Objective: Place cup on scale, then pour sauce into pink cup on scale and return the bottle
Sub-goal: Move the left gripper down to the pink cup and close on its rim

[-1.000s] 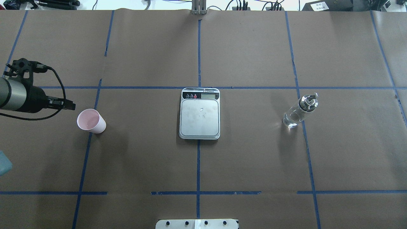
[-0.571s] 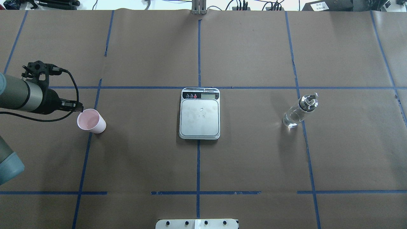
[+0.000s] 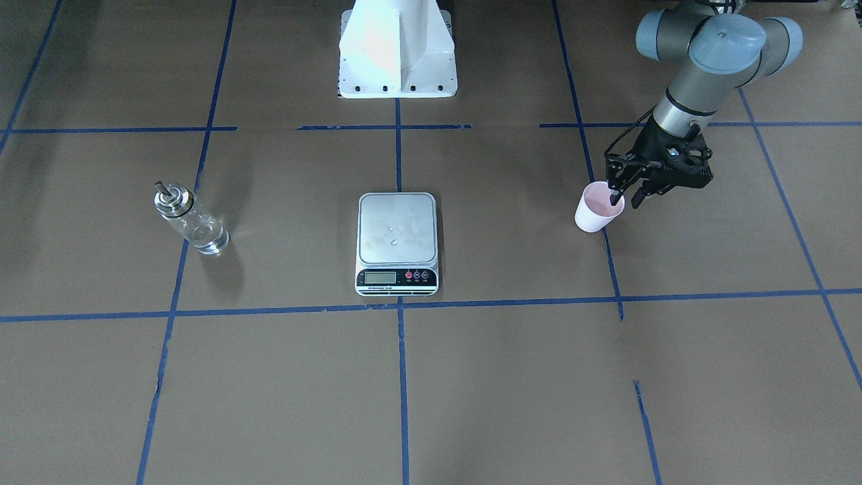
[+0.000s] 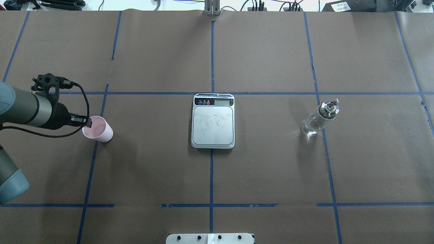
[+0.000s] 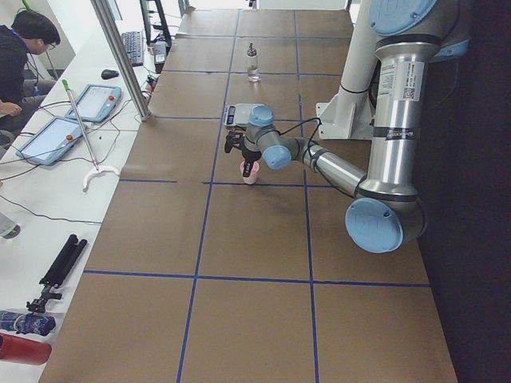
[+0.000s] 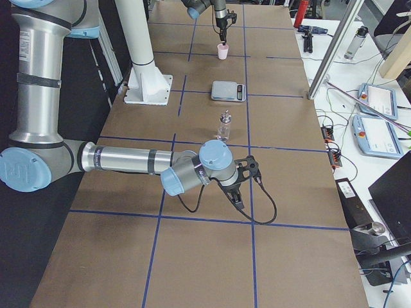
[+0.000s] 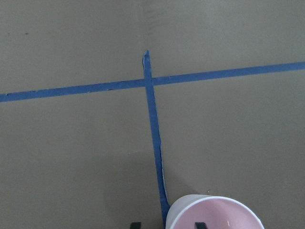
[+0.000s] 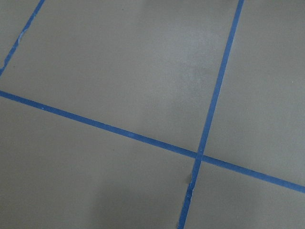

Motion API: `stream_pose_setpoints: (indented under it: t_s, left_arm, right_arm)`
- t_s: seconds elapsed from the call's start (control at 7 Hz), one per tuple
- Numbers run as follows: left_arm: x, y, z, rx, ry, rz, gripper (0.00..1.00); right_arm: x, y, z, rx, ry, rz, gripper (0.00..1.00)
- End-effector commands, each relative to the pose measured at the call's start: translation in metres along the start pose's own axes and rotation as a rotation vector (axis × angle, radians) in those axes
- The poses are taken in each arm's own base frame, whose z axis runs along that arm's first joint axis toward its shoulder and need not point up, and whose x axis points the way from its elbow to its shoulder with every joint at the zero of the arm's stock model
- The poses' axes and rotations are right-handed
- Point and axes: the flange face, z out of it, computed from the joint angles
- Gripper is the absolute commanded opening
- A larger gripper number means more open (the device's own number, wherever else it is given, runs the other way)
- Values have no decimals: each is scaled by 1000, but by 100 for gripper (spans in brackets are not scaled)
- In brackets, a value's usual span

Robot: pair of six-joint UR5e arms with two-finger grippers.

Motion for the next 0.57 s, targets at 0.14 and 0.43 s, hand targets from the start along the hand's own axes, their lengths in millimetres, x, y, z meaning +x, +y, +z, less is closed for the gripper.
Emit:
stream_pose_setpoints:
  t_s: [0.14,0.43]
  left_arm:
    - [3,9,10,-22,-3,12,45]
    - [3,9,11,-24,-6,10,0]
  right_arm:
    - [0,0,0,-1,1,1,100]
    - [-1,0,-1,1,0,-3,100]
